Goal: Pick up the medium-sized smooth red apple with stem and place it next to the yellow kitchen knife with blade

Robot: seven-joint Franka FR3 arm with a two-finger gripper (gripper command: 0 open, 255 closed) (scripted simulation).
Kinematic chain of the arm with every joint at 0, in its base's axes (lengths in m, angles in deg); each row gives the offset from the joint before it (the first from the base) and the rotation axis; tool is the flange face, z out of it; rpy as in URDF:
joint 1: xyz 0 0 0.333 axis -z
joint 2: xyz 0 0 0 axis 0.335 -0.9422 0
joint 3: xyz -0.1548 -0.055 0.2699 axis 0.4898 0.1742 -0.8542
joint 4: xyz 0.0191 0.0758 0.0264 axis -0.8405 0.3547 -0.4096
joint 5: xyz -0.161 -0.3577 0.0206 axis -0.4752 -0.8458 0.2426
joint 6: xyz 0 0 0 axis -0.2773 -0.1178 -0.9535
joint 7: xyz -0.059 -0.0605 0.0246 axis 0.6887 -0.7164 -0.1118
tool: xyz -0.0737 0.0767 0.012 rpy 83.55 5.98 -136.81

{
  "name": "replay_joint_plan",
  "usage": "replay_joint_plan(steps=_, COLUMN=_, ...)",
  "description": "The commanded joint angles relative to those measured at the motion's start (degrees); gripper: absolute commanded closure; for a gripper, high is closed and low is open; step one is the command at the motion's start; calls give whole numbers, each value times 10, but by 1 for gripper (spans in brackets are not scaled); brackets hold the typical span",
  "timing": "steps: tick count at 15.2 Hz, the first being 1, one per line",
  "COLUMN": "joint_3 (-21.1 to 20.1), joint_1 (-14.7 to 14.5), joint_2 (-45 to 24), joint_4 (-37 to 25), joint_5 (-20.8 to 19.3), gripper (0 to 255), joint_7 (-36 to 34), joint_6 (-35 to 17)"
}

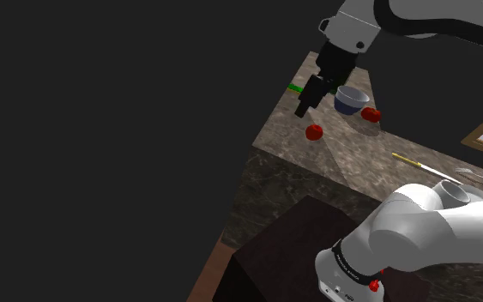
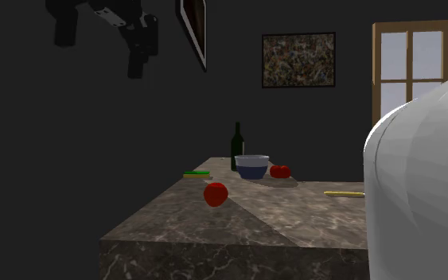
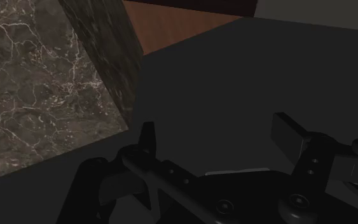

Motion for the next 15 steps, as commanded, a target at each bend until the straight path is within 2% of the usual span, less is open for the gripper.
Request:
replay_joint_plan(steps=1, joint_3=0, joint_1=0, joint_2=0, joint_4=0, joint_5=0, gripper=0, joint_7=0, joint_6=0)
replay_joint_plan(steps=8, joint_3=56, joint_1=31, joint_2=-22, joint_4=61, joint_5=-55, gripper=0, joint_7=71, joint_6=-87)
replay_joint_plan(steps=15, joint_3=115, joint_1=64, joint_2=-80, joint_4=91, joint_5=-106, gripper=0, joint_7=139, joint_6=-185)
